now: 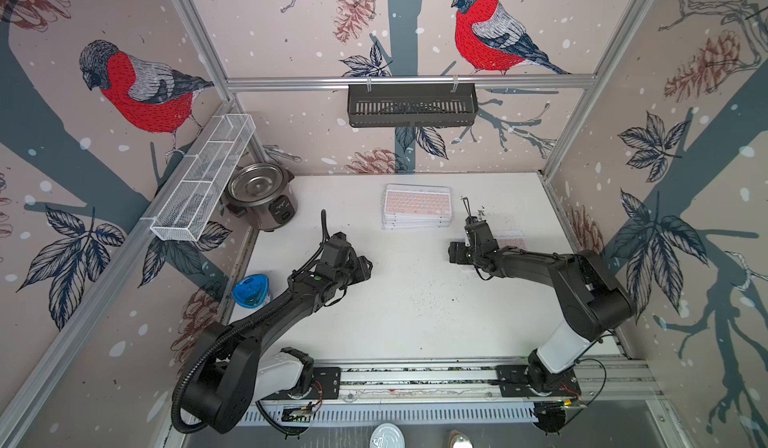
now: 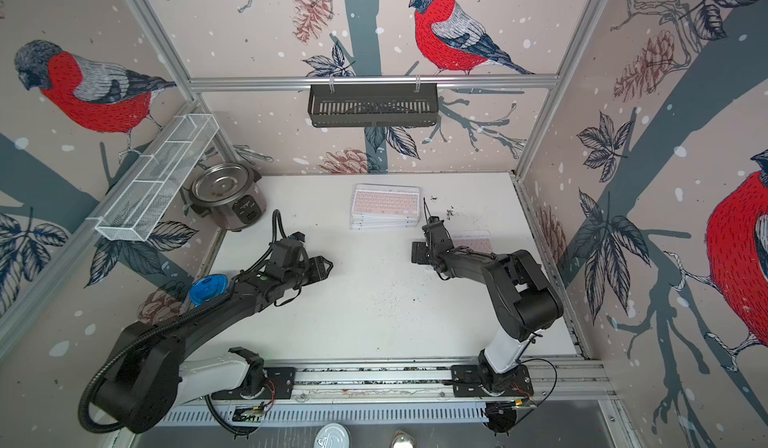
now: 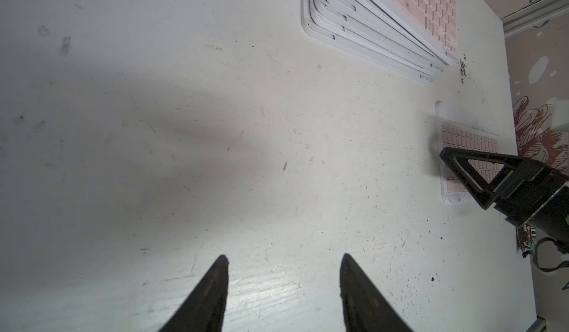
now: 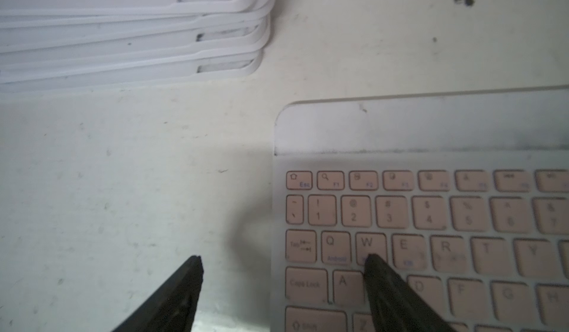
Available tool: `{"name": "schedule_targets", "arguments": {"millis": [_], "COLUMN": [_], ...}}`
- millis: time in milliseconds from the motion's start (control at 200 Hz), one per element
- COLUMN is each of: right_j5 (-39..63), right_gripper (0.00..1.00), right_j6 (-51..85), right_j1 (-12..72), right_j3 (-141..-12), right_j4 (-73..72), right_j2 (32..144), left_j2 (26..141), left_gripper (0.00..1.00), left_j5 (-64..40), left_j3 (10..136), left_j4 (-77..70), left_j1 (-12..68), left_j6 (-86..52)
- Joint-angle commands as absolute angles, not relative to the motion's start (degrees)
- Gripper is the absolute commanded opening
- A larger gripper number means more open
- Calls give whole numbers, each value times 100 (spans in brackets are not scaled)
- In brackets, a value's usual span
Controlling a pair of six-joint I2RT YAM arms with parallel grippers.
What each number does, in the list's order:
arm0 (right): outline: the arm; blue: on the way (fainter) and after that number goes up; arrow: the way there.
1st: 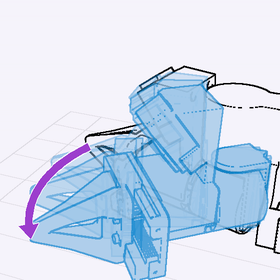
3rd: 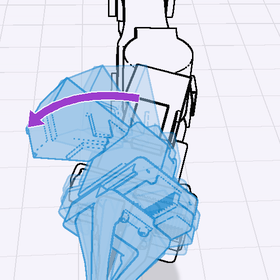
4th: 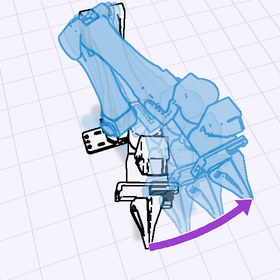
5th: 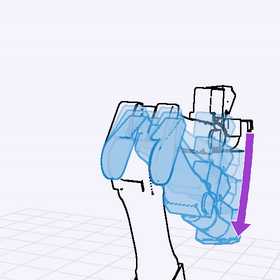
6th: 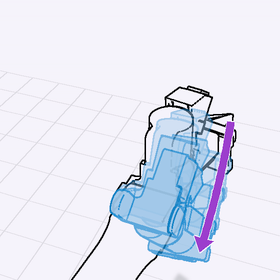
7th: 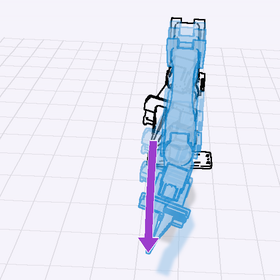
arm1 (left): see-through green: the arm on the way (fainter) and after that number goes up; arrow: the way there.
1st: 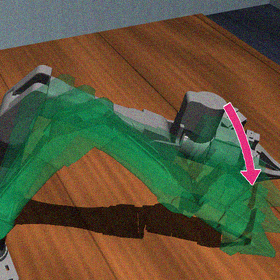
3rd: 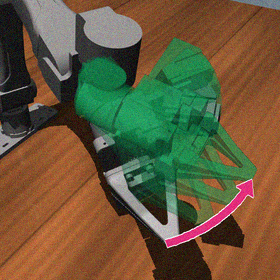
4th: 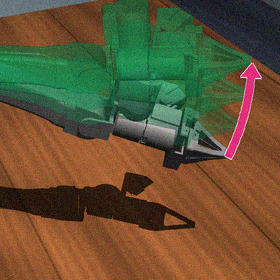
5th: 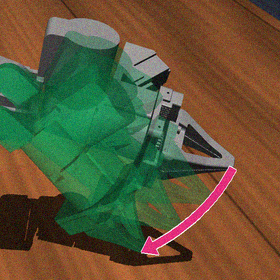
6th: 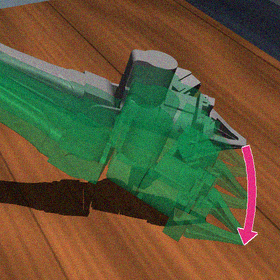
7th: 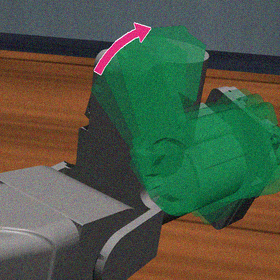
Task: Stack the numeric keypads
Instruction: Move the numeric keypad to the center of the board.
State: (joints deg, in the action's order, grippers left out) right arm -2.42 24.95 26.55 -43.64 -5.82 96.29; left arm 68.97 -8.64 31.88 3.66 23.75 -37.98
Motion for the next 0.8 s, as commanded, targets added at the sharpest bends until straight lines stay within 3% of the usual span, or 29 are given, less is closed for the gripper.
{"name": "schedule_targets", "arguments": {"millis": [0, 530, 796], "right_j5": [638, 1465, 2022], "right_gripper": [83, 83, 83], "right_j6": [3066, 4352, 4447], "right_j1": [2953, 4419, 4451], "right_j3": [-4163, -4218, -4951], "right_j4": [284, -783, -1266], "right_j2": [9593, 9719, 10019], "left_j2": [6784, 6613, 6729], "left_gripper": [58, 58, 58], "left_j5": [-765, -778, -814], "left_j3": [3149, 3152, 3223], "left_j4": [444, 841, 949], "left_j1": [2387, 2549, 2656], "left_j6": [-3885, -3893, -3920]}}
